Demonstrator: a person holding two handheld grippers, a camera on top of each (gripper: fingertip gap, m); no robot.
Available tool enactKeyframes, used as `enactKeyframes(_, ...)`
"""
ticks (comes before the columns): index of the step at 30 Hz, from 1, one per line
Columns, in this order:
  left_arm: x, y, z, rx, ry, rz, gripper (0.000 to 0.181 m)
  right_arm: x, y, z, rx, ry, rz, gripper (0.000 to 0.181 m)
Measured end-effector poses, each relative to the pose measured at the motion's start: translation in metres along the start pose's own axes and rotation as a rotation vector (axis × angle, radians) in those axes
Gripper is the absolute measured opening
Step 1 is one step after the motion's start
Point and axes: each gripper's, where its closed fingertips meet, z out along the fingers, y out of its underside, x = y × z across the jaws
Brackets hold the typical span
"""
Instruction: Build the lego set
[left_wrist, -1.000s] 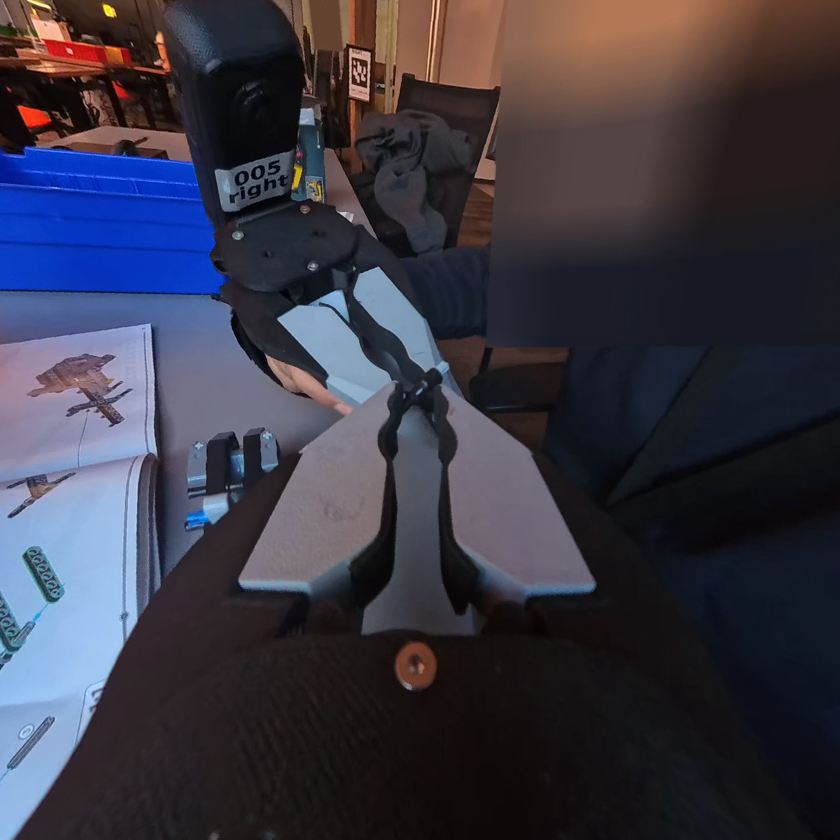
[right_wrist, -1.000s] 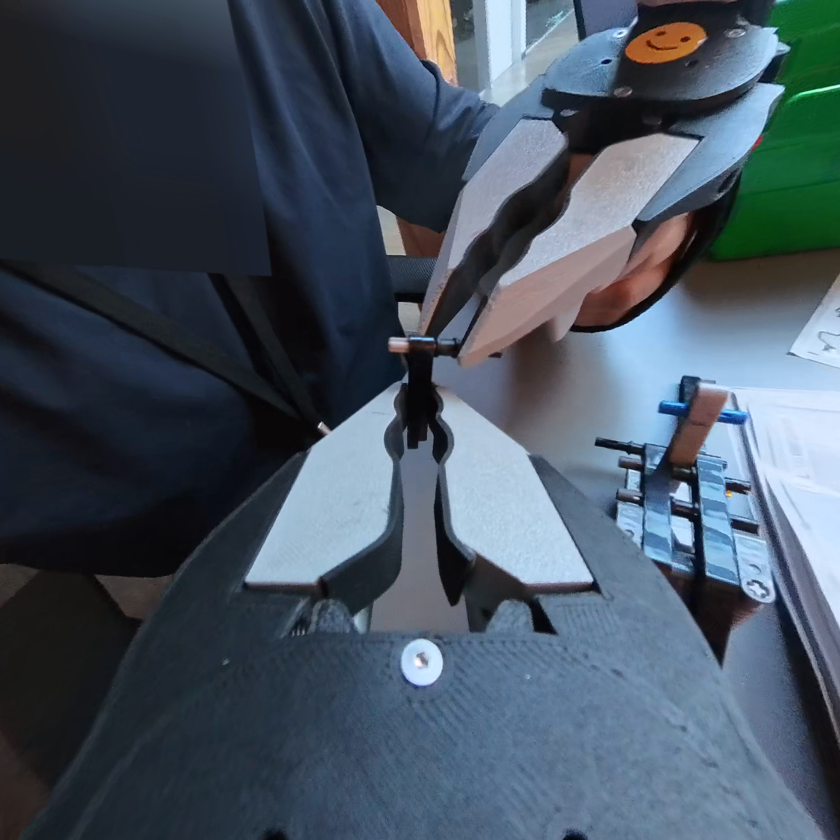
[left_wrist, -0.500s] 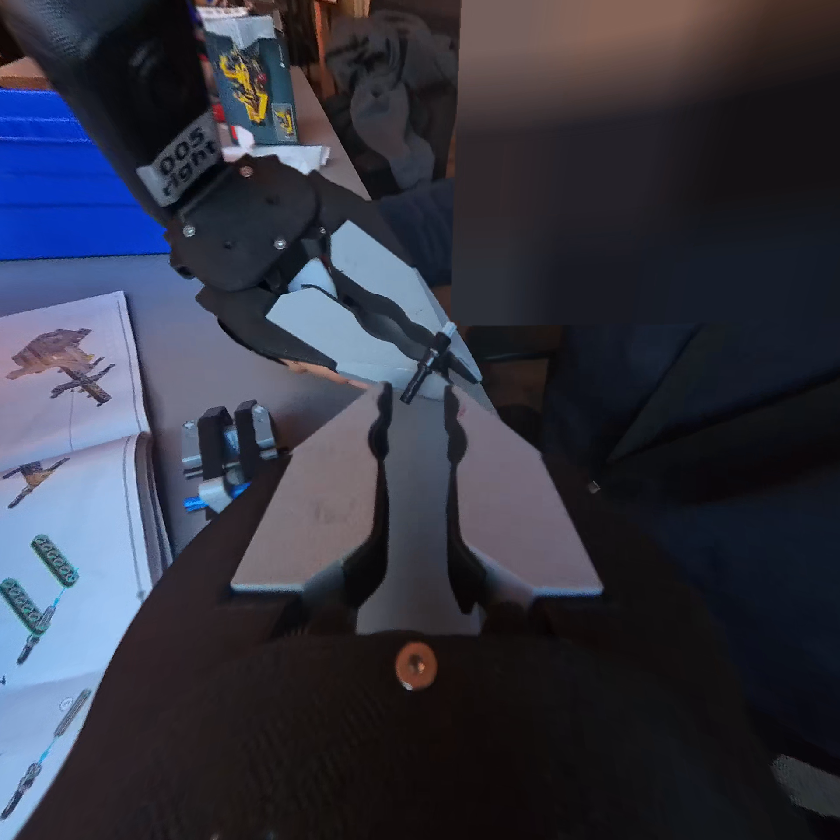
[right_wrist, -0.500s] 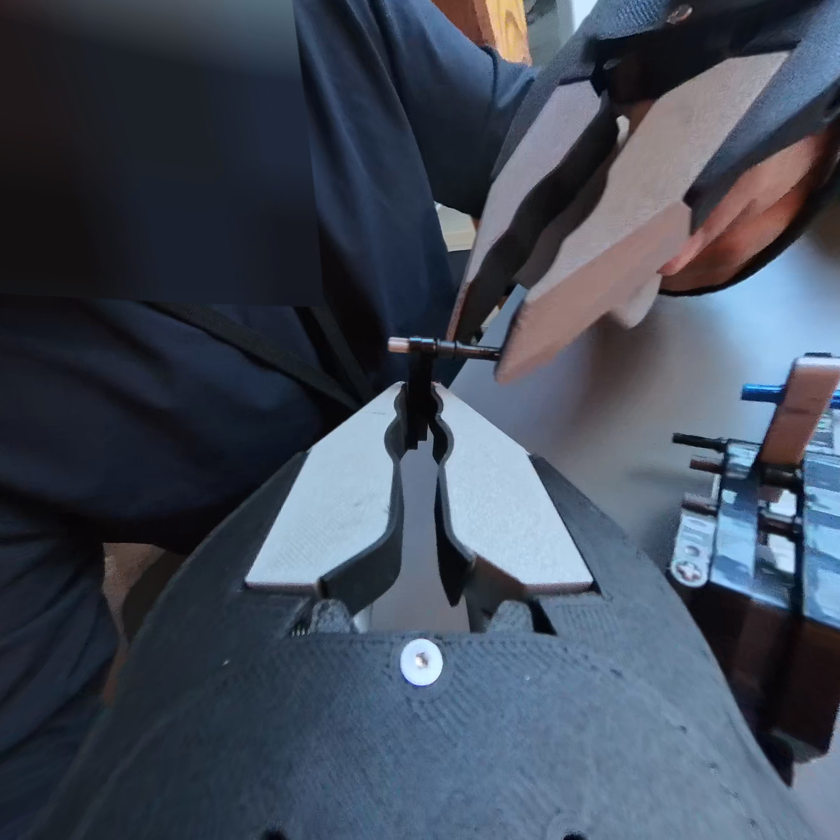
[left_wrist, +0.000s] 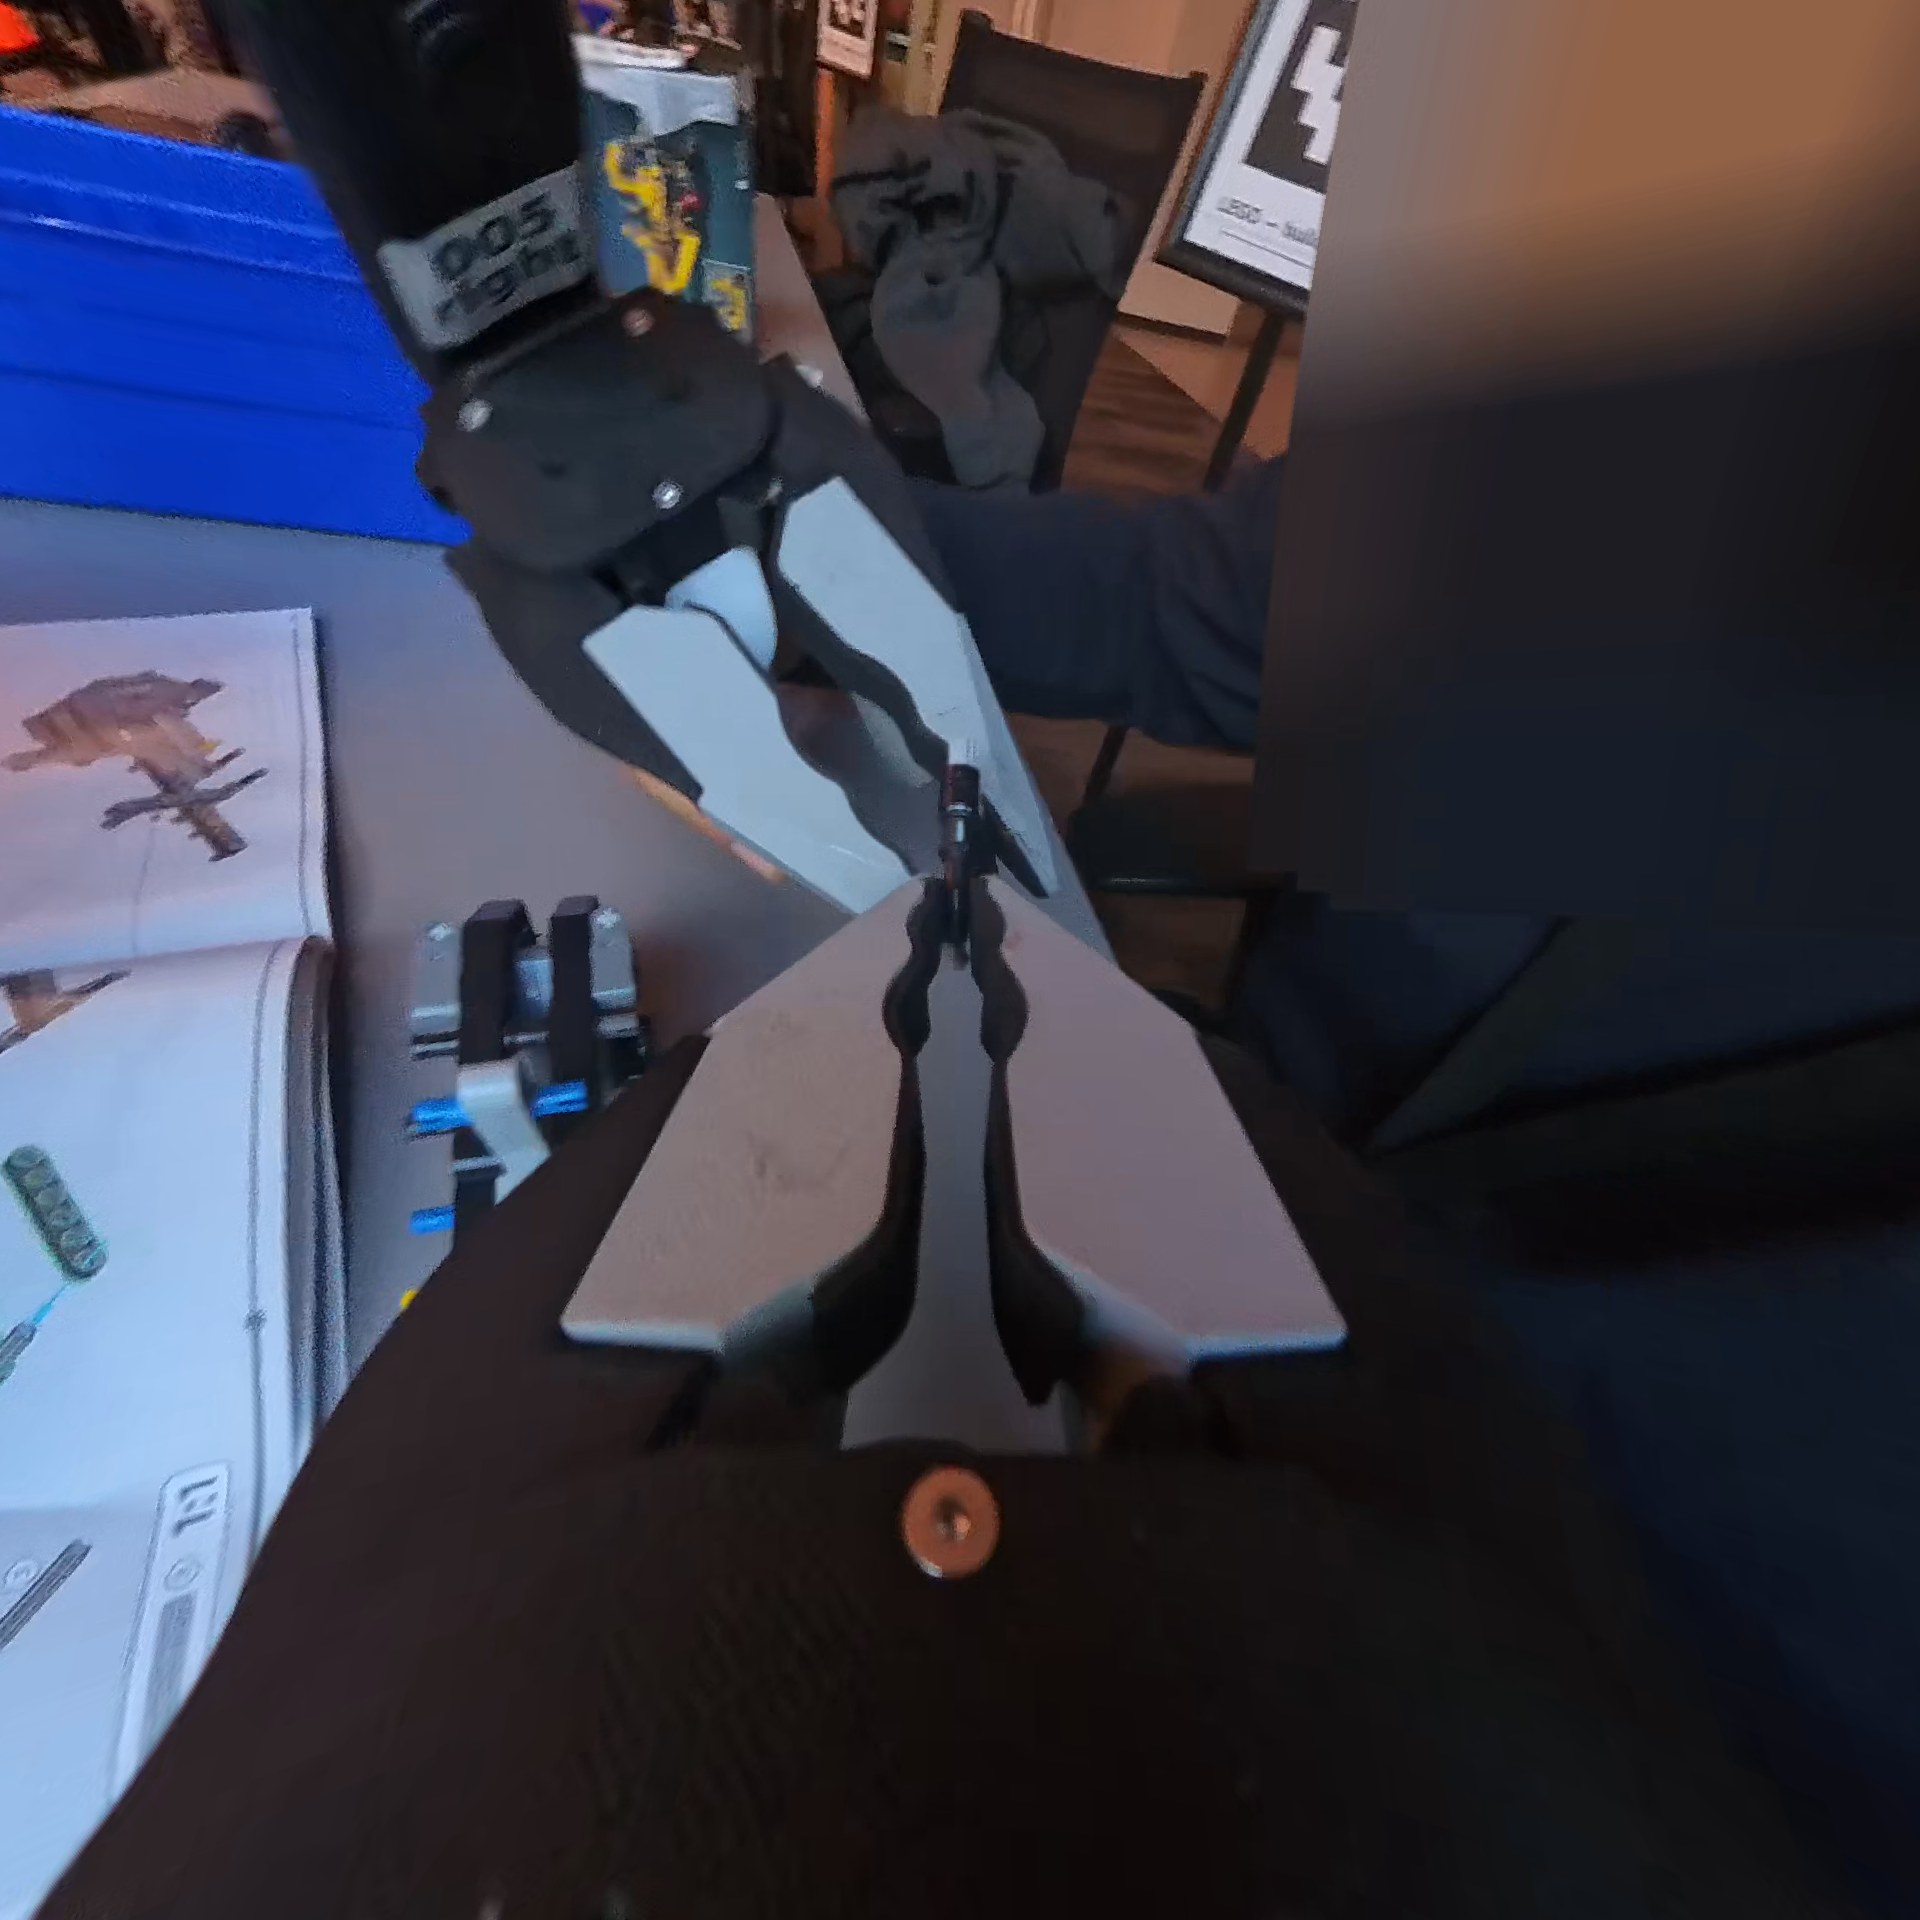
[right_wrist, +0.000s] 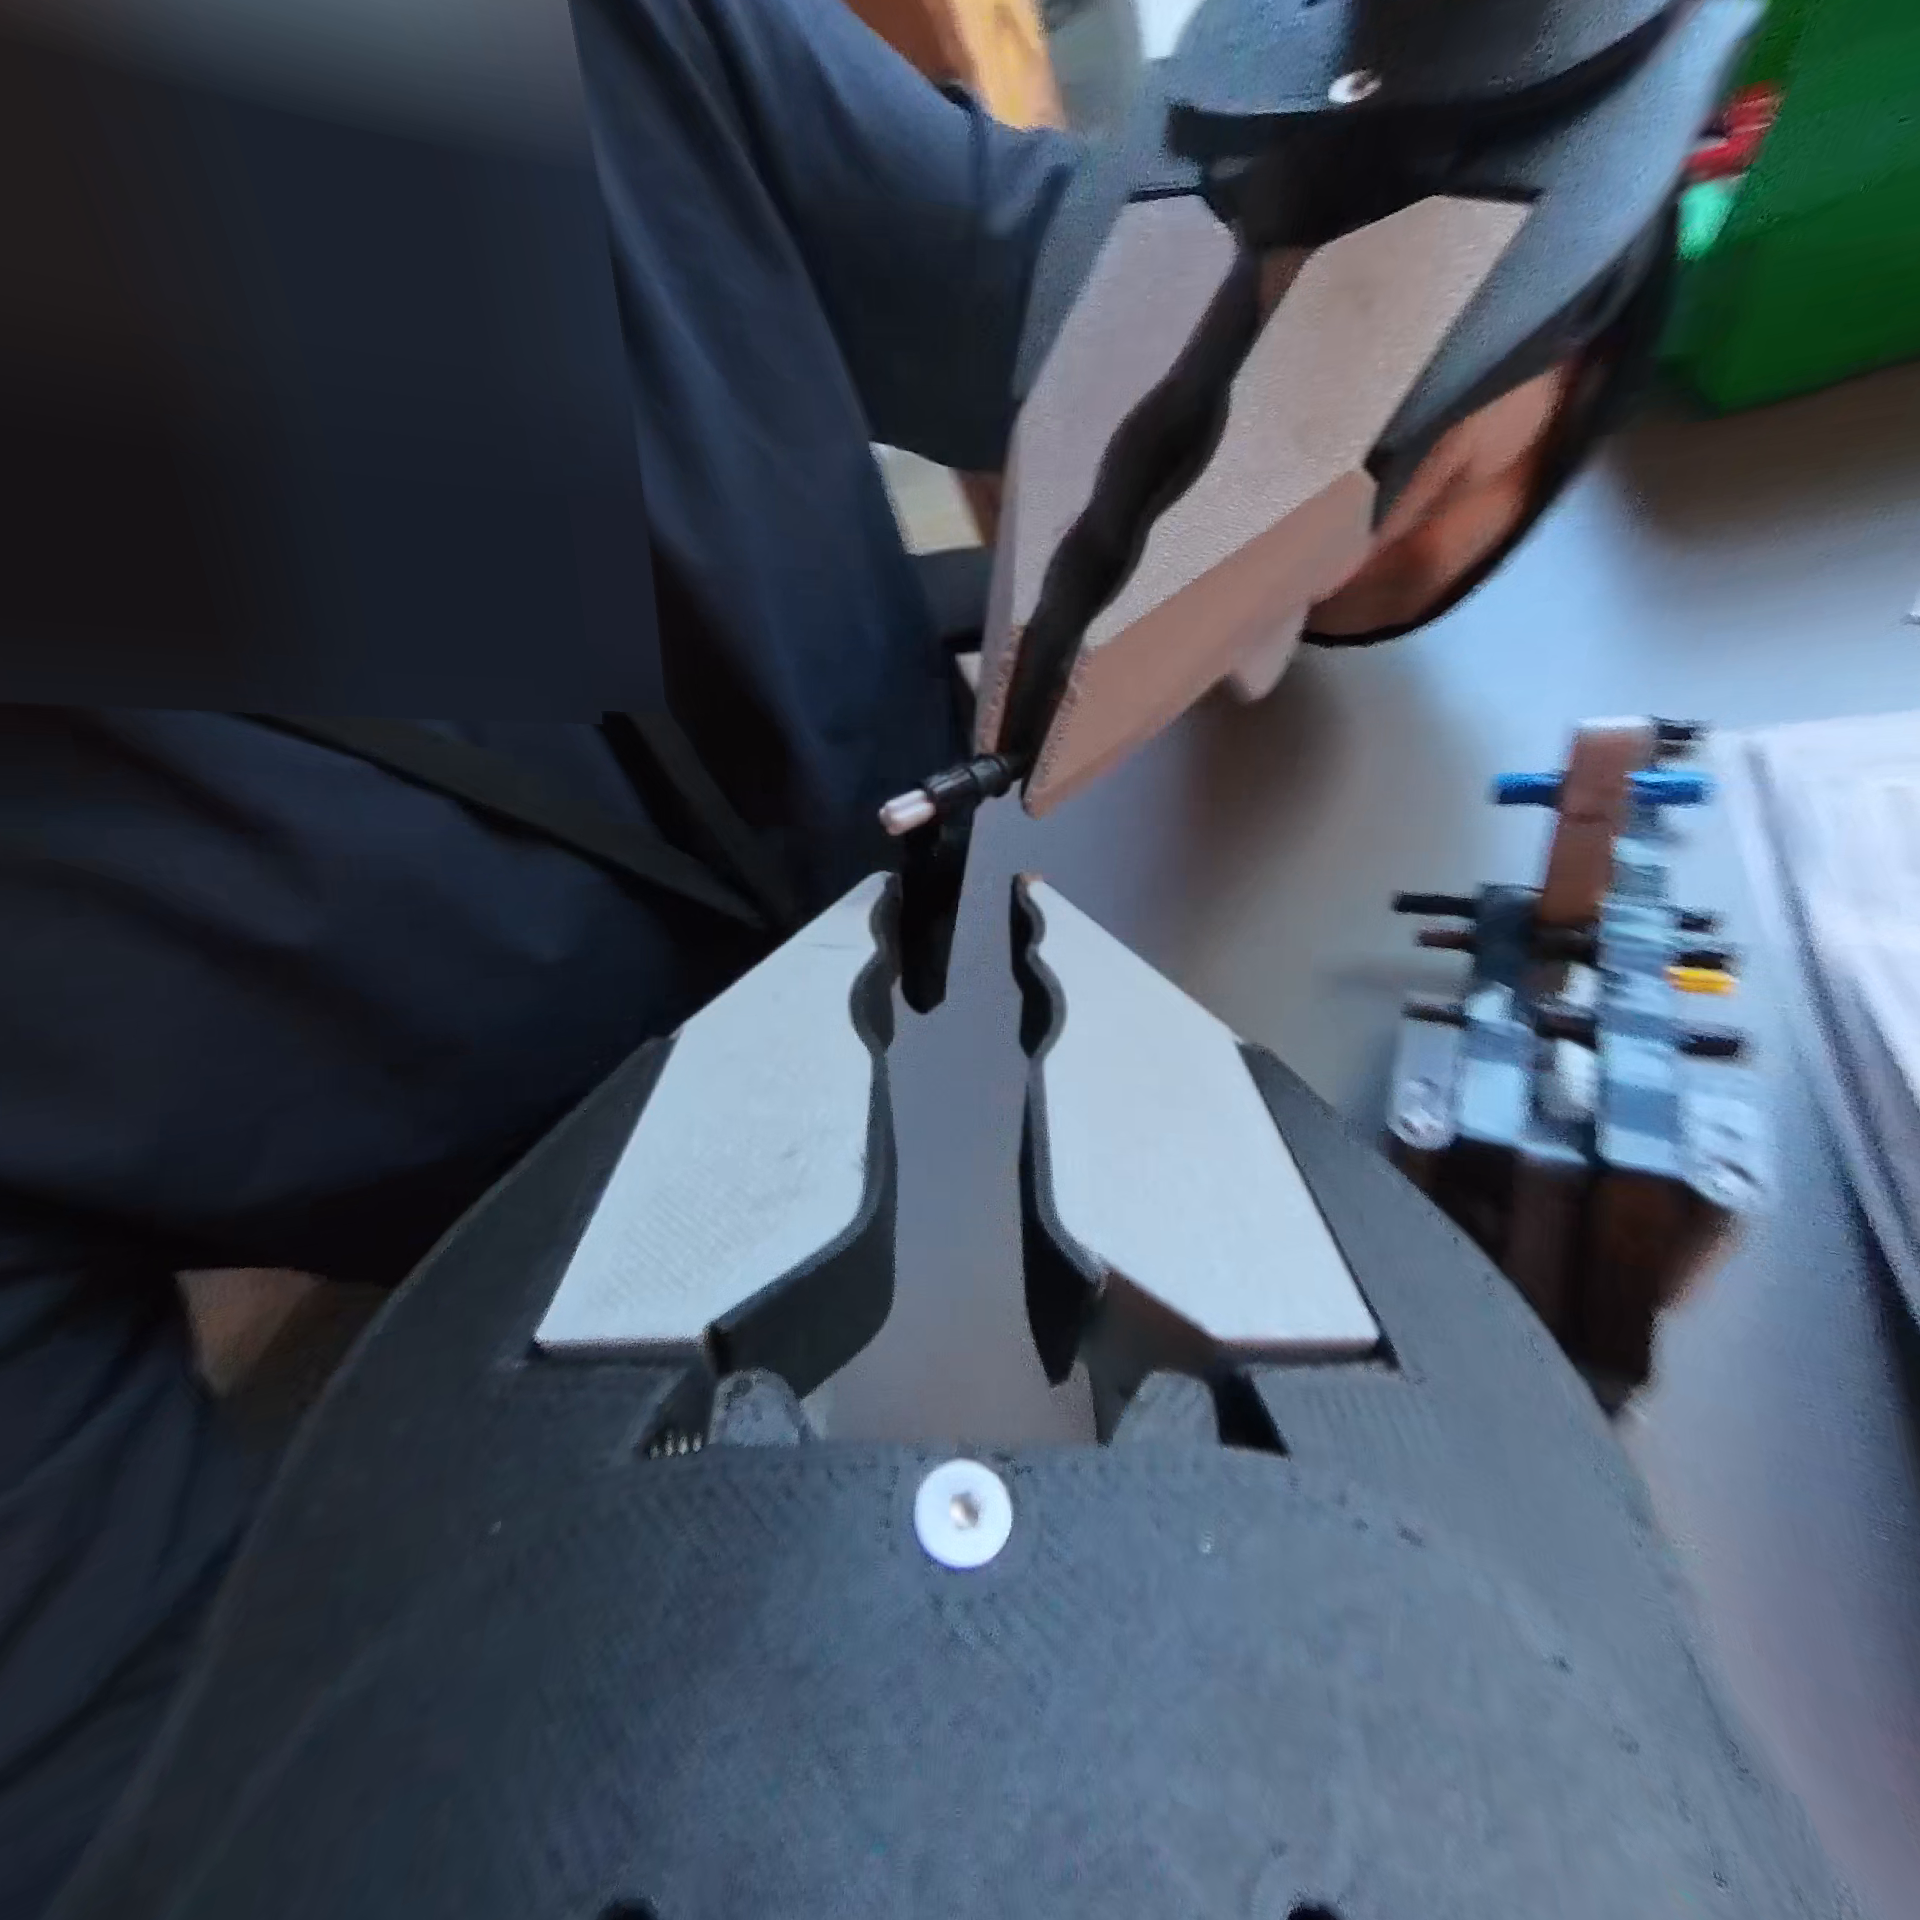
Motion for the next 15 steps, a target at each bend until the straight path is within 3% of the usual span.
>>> enactKeyframes(9,-0.05,-0.003,-0.022,0.056,-0.256,-0.115,0.003,0.052,-0.011,-0.037,0.031,0.494,-0.099,0.025)
enactKeyframes(15,-0.056,-0.011,-0.03,0.097,-0.311,-0.134,0.003,0.078,-0.015,-0.047,-0.041,0.809,-0.245,0.029)
